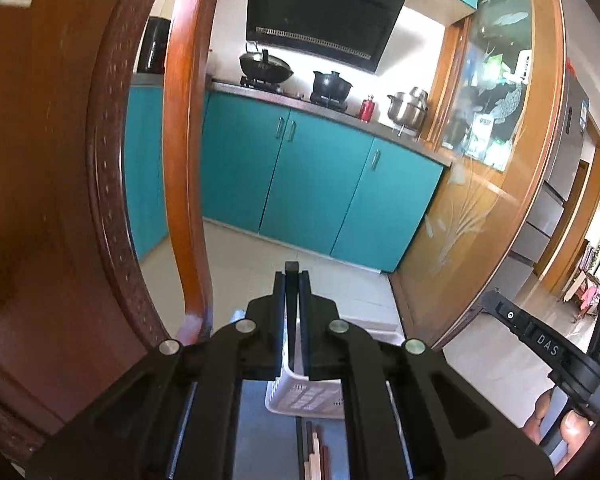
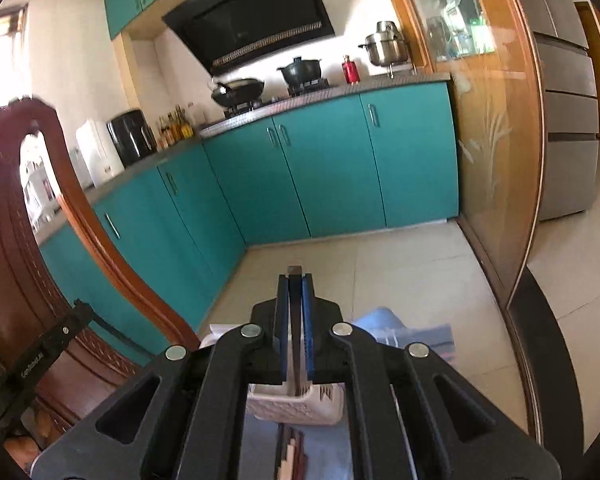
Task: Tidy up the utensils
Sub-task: 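Carry both chopsticks over the white holder and open both tools, then bring both open tools back down to the remaining chopsticks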
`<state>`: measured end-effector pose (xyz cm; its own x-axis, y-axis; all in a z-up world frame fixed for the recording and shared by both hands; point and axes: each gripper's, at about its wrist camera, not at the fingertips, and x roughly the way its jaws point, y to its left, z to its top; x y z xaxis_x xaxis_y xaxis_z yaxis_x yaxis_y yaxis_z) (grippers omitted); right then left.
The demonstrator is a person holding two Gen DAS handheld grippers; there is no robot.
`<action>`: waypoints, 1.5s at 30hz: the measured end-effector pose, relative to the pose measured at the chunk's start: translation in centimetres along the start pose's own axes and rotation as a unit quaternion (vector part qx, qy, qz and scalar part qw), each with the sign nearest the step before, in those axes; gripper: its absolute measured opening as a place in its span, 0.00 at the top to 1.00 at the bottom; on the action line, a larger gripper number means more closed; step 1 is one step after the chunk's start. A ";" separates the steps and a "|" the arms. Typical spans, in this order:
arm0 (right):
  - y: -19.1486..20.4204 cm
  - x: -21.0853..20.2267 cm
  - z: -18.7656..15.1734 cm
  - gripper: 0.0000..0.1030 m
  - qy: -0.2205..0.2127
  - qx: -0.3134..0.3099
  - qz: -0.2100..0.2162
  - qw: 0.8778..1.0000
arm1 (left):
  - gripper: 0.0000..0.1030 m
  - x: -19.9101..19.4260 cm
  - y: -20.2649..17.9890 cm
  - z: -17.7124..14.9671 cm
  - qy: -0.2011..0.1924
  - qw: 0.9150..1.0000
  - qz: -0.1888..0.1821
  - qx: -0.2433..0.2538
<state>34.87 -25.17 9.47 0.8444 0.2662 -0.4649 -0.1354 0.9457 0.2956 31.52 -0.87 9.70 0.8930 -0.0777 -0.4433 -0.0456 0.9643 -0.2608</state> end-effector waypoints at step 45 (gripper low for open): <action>-2.0 9.6 -22.6 0.82 0.327 -0.068 -0.054 0.941 | 0.58 5.1 0.3 -13.0 0.209 0.973 0.044 0.086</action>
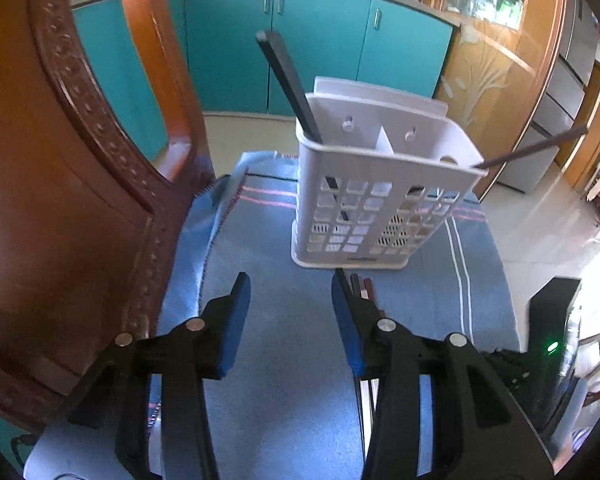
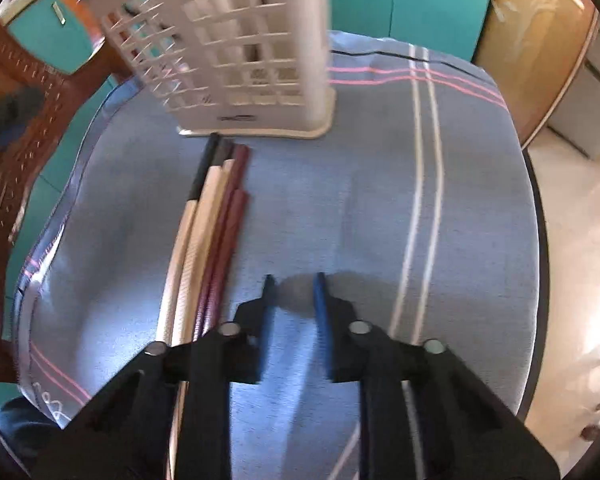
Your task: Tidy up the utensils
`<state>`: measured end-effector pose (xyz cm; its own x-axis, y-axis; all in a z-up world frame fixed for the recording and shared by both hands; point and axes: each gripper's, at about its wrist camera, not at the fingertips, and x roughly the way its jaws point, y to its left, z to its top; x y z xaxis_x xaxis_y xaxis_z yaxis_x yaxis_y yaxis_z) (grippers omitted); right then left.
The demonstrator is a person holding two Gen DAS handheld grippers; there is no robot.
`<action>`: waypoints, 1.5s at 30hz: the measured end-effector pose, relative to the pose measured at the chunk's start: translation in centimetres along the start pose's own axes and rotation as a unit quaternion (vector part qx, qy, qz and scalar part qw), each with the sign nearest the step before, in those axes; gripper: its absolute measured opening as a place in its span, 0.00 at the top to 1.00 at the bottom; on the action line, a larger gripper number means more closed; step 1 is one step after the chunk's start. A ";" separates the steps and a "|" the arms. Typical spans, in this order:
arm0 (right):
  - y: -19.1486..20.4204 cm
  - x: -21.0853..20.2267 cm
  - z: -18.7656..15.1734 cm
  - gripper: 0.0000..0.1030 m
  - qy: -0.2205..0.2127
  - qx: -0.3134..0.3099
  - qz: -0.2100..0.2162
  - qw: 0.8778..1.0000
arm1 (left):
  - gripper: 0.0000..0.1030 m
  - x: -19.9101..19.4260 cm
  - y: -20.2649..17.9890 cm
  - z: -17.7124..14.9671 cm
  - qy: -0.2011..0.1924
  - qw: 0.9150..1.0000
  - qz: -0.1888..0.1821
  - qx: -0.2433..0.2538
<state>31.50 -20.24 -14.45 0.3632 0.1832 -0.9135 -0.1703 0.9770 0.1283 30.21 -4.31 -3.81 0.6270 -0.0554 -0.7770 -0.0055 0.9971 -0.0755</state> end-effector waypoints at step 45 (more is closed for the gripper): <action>2.9 3.0 1.8 0.92 -0.016 0.021 0.052 0.998 | 0.49 3.7 0.9 -1.5 0.052 0.998 0.020 -0.005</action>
<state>33.70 -16.72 -16.12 0.3752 0.2859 -0.8818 -0.1702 0.9563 0.2376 31.38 -3.67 -7.68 0.5425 -0.0205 -0.8398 -0.0374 0.9981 -0.0485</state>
